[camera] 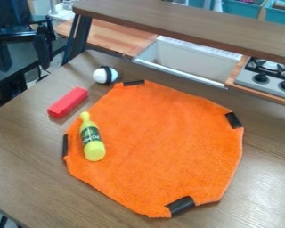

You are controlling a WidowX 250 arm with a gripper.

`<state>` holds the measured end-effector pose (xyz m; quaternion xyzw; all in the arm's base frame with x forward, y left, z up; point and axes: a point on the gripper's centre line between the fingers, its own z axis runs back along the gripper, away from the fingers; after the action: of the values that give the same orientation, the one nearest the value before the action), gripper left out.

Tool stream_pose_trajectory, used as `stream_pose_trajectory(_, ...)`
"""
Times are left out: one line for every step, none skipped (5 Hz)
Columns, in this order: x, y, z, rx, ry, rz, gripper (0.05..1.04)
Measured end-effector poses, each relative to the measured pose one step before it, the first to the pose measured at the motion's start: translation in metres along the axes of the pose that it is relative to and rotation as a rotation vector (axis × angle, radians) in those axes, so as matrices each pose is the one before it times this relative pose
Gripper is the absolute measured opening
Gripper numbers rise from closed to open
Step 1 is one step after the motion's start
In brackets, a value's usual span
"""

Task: Fold the cloth from top right to bottom left

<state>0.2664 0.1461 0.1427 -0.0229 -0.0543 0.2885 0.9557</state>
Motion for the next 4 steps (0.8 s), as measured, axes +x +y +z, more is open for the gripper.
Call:
stream_pose_trajectory(-0.00074,-0.00269,-0.0097,-0.0118,0.0236,-0.0004,0.999)
stream_pose_trajectory(-0.00147,-0.03622,-0.01673,-0.0964,-0.0419,-0.065,0.999)
stream_pose_trajectory(-0.00183,-0.02227,-0.00684,-0.0516,-0.0162,-0.0134,0.999)
stream_pose_trajectory(0.00101,-0.03707,-0.01827,0.0152,-0.0321,0.0386,0.999)
